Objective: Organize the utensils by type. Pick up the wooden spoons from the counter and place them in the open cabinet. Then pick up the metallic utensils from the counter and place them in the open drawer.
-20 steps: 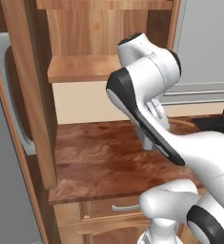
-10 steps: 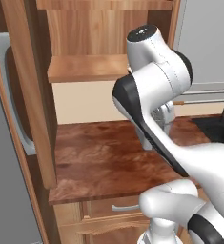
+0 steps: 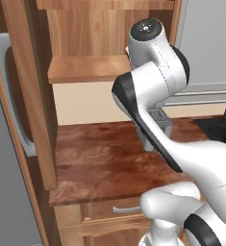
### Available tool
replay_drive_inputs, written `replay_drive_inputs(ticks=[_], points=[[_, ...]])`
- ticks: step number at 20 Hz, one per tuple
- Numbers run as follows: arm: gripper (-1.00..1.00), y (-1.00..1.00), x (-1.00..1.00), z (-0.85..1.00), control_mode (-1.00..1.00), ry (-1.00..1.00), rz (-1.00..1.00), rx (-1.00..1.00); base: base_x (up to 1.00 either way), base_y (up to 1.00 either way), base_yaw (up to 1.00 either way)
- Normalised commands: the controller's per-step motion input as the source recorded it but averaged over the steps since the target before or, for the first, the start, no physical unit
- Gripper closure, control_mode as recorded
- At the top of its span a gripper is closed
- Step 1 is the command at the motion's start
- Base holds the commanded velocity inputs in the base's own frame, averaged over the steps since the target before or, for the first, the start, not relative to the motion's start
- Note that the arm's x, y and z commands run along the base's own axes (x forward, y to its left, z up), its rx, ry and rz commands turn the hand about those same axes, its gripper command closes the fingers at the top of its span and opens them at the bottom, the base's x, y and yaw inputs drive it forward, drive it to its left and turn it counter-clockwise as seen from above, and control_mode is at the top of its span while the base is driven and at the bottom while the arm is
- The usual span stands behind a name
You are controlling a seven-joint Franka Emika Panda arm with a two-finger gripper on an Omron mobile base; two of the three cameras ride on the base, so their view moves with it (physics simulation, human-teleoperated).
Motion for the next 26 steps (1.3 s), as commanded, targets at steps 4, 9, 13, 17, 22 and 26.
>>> replay_drive_inputs(ticks=[4,9,13,17,22,26], points=[[1.00,0.07,0.65,0.11,-1.00,-0.18,0.00,0.01,0.00,0.00,0.00],[1.00,0.00,0.72,0.08,-1.00,-0.16,0.01,0.05,0.00,0.00,0.00],[1.00,0.01,0.80,0.00,-1.00,-0.17,0.02,0.05,0.00,0.00,0.00],[1.00,0.00,0.75,0.06,-1.00,-0.10,0.02,0.07,0.00,0.00,0.00],[1.00,0.09,0.80,0.15,-1.00,-0.11,0.02,0.06,0.00,0.00,0.00],[1.00,0.16,0.73,0.25,-1.00,-0.05,0.03,0.04,0.00,0.00,0.00]])
